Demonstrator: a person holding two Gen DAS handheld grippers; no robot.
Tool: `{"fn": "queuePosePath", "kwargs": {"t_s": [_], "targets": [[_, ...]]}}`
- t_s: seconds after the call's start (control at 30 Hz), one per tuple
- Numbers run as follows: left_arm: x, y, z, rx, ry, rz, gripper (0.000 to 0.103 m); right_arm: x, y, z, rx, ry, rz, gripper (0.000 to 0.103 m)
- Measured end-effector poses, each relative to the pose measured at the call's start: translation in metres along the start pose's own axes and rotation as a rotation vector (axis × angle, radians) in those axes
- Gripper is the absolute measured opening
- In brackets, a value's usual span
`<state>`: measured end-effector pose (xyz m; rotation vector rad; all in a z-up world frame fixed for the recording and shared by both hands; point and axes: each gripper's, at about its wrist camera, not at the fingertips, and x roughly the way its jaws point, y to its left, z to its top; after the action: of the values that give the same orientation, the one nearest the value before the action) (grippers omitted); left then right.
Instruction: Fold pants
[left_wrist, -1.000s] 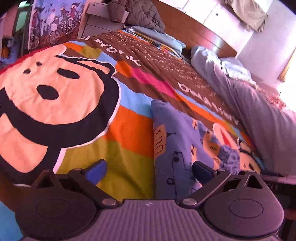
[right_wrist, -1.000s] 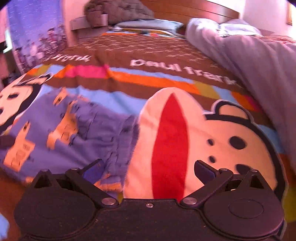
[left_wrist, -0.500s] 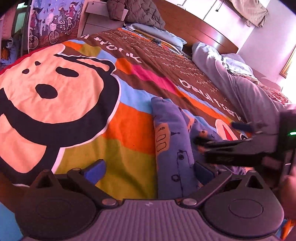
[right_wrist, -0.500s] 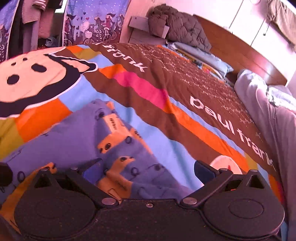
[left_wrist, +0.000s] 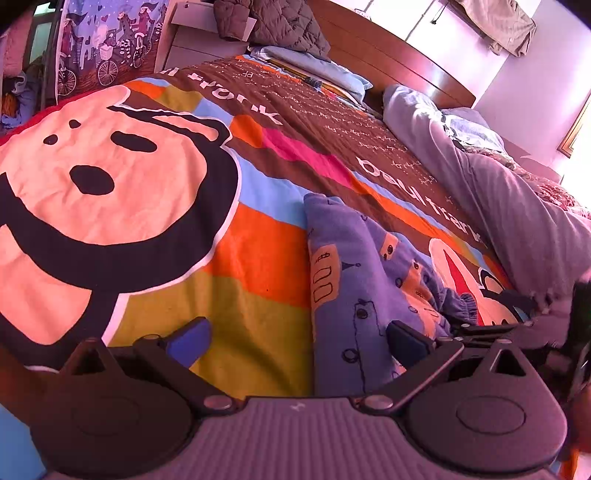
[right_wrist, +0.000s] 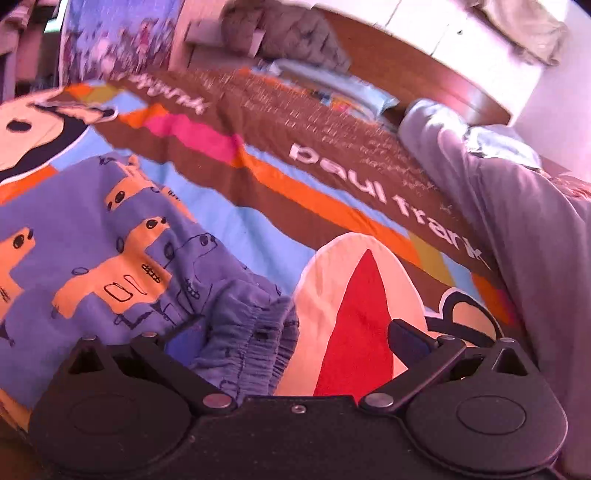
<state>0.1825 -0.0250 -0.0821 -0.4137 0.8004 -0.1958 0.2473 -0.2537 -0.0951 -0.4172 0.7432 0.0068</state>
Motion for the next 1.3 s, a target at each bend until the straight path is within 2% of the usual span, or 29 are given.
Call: {"fn": "queuePosePath", "kwargs": {"t_s": [0.07,0.17,0.23,0.33,0.4,0.53,0.7,0.8,0.87,0.93,1.03,1.13,1.23,1.3], "targets": [[-0.001,0.002,0.0,-0.009,-0.003,-0.007,0.103,-0.005,0.002,0.016,-0.083,0.045,0.005,0.102],[-0.002,0.006,0.0,-0.027,-0.01,-0.023,0.103,-0.021,0.009,0.023,-0.146,-0.003,-0.013,0.102],[-0.002,0.007,0.0,-0.036,-0.013,-0.03,0.103,-0.029,0.011,0.02,-0.157,-0.017,-0.001,0.102],[-0.002,0.008,0.0,-0.046,-0.016,-0.036,0.103,-0.024,0.014,0.01,-0.146,0.017,0.018,0.102],[-0.002,0.008,0.0,-0.047,-0.016,-0.035,0.103,-0.015,0.016,-0.001,-0.108,0.034,0.022,0.102],[-0.001,0.007,0.0,-0.039,-0.013,-0.026,0.103,-0.011,0.008,-0.02,0.081,-0.026,0.035,0.102],[-0.002,0.005,0.001,-0.035,-0.021,-0.025,0.103,-0.007,-0.006,-0.025,0.173,-0.028,0.096,0.102],[-0.007,0.009,0.004,-0.074,-0.055,-0.095,0.103,-0.009,-0.006,-0.019,0.158,-0.013,0.11,0.102],[-0.008,0.01,0.009,-0.078,-0.083,-0.164,0.103,-0.017,-0.008,-0.014,0.139,-0.048,0.131,0.102],[-0.001,0.008,0.017,-0.054,-0.108,-0.19,0.103,-0.027,-0.014,-0.011,0.148,-0.119,0.195,0.102],[0.023,0.001,0.032,0.005,-0.095,-0.141,0.103,-0.027,-0.025,-0.006,0.193,-0.166,0.303,0.102],[0.042,0.007,0.034,-0.009,-0.054,-0.144,0.101,-0.009,-0.035,-0.004,0.251,-0.139,0.341,0.102],[0.04,0.009,0.026,0.01,-0.079,-0.173,0.101,0.018,-0.047,-0.012,0.334,-0.077,0.383,0.102],[0.039,0.007,0.024,0.025,-0.073,-0.207,0.1,0.029,-0.055,-0.02,0.417,-0.048,0.443,0.102]]}}
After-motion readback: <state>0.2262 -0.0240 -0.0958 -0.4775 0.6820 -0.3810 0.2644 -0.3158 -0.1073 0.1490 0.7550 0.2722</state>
